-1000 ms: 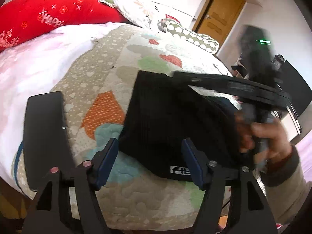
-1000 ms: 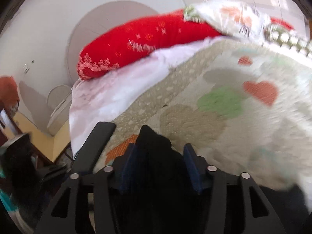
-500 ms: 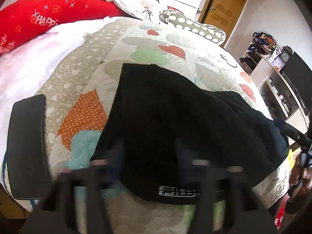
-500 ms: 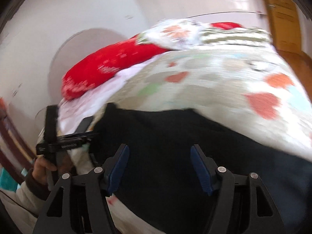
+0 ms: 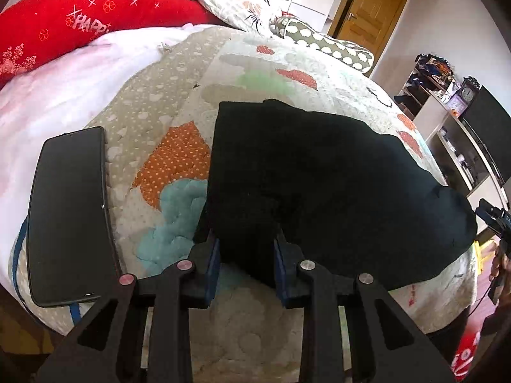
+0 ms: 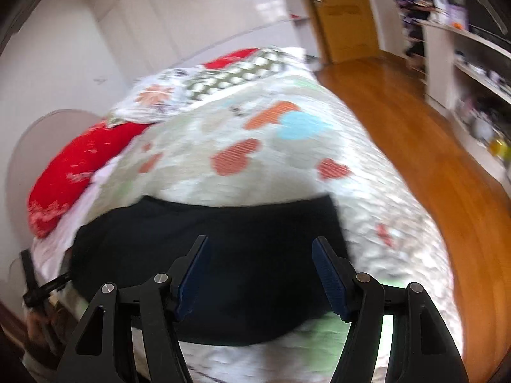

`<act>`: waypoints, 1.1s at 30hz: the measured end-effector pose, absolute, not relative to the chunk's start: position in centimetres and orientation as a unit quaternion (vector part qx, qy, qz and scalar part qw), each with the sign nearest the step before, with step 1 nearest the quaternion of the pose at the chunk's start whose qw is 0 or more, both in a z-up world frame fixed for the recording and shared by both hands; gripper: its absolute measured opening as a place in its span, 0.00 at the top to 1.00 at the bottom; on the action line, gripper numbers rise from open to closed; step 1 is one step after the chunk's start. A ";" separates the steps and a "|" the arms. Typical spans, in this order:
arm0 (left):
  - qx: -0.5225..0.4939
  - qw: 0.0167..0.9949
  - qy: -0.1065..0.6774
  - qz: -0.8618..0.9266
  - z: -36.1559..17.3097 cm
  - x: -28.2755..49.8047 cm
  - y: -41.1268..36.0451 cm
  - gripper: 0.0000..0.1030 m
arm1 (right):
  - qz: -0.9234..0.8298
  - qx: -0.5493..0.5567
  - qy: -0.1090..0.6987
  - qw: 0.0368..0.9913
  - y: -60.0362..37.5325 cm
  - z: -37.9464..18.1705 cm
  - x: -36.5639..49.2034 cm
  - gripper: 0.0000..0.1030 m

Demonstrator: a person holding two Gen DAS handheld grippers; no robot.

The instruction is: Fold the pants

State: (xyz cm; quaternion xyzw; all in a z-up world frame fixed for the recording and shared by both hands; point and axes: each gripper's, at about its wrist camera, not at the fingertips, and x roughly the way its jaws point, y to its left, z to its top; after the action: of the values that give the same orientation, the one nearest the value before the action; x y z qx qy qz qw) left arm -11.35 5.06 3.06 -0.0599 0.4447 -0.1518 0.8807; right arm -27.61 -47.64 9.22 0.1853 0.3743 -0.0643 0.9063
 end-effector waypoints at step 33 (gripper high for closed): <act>-0.035 0.919 0.378 -0.106 9.4 -12.0 2.4 0.23 | 0.128 0.079 0.398 0.905 -33.4 8.9 -17.3 0.48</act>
State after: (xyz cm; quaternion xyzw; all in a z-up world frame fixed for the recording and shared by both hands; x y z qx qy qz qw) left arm -12.04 2.36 9.42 -0.0351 0.3778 -0.1060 0.9192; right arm -17.33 -33.39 8.95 0.0786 0.3983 0.1284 0.9048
